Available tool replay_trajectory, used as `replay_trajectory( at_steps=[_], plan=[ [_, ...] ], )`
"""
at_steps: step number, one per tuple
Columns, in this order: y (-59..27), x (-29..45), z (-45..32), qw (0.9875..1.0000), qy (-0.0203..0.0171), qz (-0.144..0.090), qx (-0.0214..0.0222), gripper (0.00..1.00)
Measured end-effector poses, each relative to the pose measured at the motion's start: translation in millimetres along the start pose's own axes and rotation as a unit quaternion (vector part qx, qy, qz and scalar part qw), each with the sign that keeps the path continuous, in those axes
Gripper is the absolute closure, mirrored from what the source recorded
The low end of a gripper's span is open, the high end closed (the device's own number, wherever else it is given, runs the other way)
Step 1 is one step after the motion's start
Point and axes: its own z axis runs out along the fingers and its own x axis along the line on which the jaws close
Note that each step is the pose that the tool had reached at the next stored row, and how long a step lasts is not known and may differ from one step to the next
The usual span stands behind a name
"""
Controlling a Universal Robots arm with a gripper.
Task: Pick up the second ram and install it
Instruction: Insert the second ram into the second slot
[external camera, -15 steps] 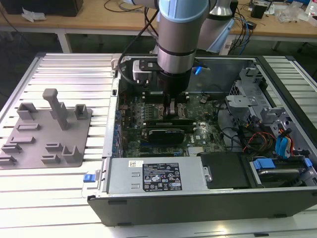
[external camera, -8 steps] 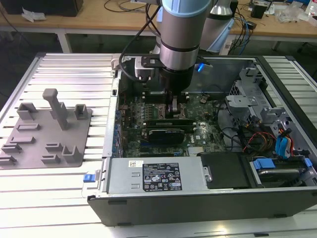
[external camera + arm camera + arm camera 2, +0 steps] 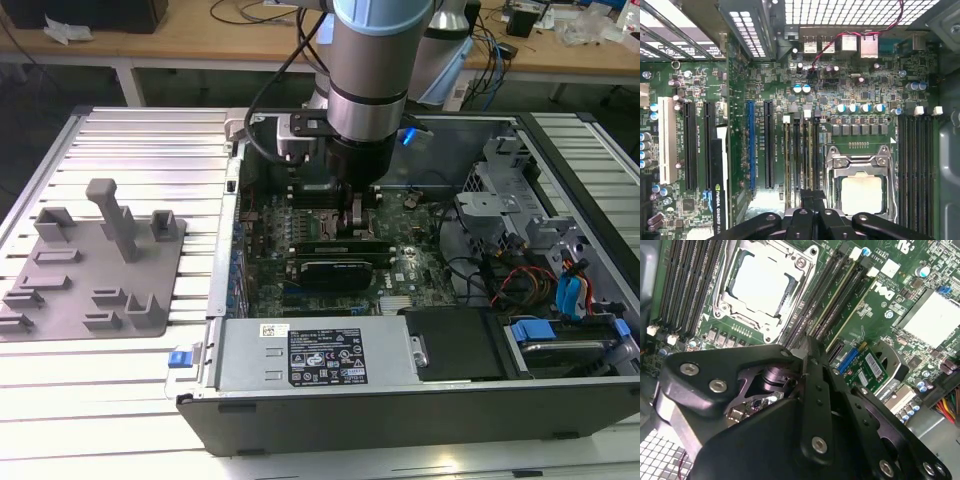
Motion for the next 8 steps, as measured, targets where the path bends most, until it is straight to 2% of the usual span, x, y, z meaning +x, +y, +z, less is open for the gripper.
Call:
replay_trajectory(
  at_steps=[8],
  plan=[
    [-3.3,-1.9,0.1,1.0,-0.0001,0.0,-0.0004,0.92]
  ],
)
